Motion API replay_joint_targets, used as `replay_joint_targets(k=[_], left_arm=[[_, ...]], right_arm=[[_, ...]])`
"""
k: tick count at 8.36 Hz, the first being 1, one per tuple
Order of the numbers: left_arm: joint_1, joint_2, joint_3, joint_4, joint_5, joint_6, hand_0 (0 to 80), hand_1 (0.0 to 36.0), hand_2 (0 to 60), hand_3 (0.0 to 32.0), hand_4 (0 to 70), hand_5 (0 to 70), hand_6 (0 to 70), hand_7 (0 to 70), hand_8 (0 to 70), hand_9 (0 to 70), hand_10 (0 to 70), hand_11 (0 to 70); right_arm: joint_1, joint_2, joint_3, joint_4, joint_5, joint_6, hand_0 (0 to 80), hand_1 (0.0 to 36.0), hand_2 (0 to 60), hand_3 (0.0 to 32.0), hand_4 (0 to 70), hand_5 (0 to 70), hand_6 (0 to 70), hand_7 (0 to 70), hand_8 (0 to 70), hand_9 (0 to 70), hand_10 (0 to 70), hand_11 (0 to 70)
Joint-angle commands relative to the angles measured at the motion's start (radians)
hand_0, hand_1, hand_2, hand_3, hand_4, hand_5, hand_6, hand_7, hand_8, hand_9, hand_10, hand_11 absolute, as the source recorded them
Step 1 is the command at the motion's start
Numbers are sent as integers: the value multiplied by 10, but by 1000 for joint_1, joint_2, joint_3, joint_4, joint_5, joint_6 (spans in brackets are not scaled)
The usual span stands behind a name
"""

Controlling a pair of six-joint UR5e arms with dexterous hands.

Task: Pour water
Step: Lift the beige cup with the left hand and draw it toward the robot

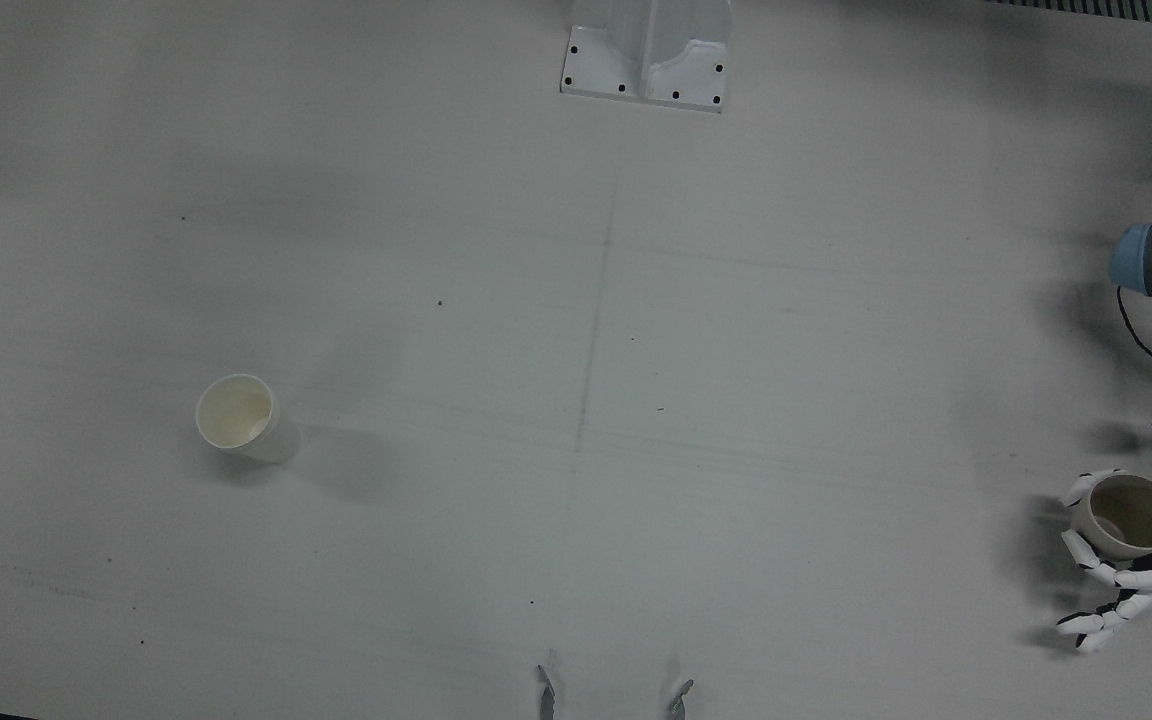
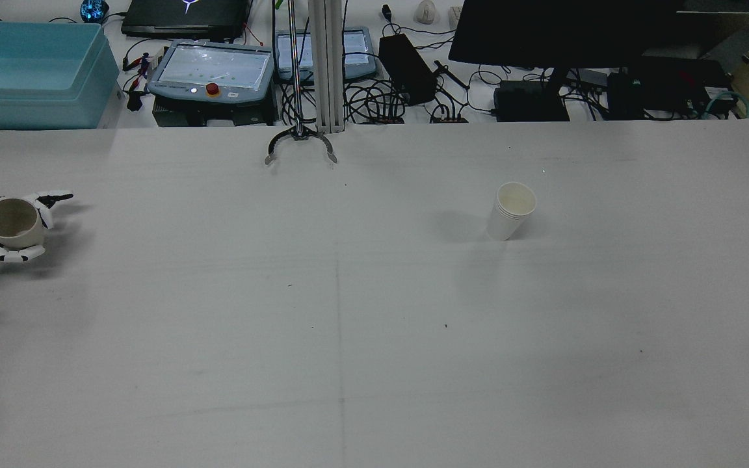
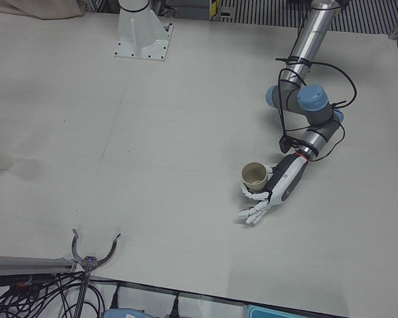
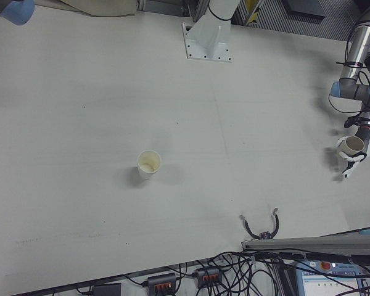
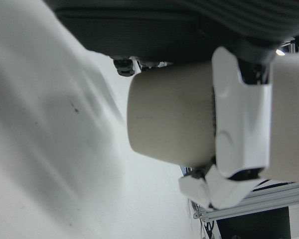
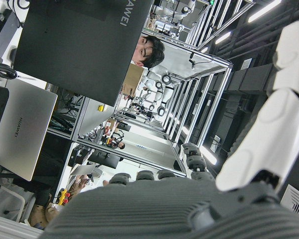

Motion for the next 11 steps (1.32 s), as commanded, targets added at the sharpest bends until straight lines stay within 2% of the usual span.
replay_joint_targets(k=[1, 3, 4, 5, 9, 10, 11], left_arm=[[-49, 86, -148, 43, 11, -29, 588, 268, 487, 0, 700, 589, 161, 162, 88, 70, 34, 64], [-54, 86, -186, 81, 11, -129, 584, 260, 470, 0, 699, 598, 164, 163, 86, 66, 31, 59], [-51, 86, -199, 89, 11, -215, 586, 257, 456, 0, 700, 600, 163, 160, 83, 61, 29, 56], [-49, 81, -199, 87, 11, -263, 587, 256, 437, 0, 700, 596, 157, 152, 77, 55, 26, 52], [-51, 102, -186, 53, 8, -265, 580, 247, 395, 0, 681, 593, 154, 153, 56, 27, 17, 37], [-54, 103, -189, 50, 9, -267, 613, 207, 86, 0, 524, 561, 126, 127, 39, 11, 5, 23], [-58, 107, -189, 50, 8, -265, 599, 185, 2, 0, 426, 532, 123, 155, 34, 17, 0, 14]], right_arm=[[-8, 4, 1, 0, 0, 2, 418, 122, 170, 0, 7, 73, 0, 0, 0, 0, 0, 0], [-30, 7, 4, -1, -3, -1, 420, 122, 168, 0, 11, 75, 0, 0, 0, 0, 0, 0], [-62, 1, -1, -1, -2, -7, 420, 121, 166, 0, 12, 75, 0, 0, 0, 0, 0, 0], [-98, 1, -13, -1, -2, -10, 421, 121, 163, 0, 9, 75, 0, 0, 0, 0, 0, 0], [-120, 2, -47, 28, -2, -9, 417, 120, 162, 0, 1, 66, 0, 0, 0, 0, 0, 0], [-120, 2, -47, 28, -2, -7, 417, 120, 162, 0, 1, 67, 0, 0, 0, 0, 0, 0], [-119, 2, -47, 28, -2, -7, 418, 121, 161, 0, 1, 70, 0, 0, 0, 0, 0, 0]])
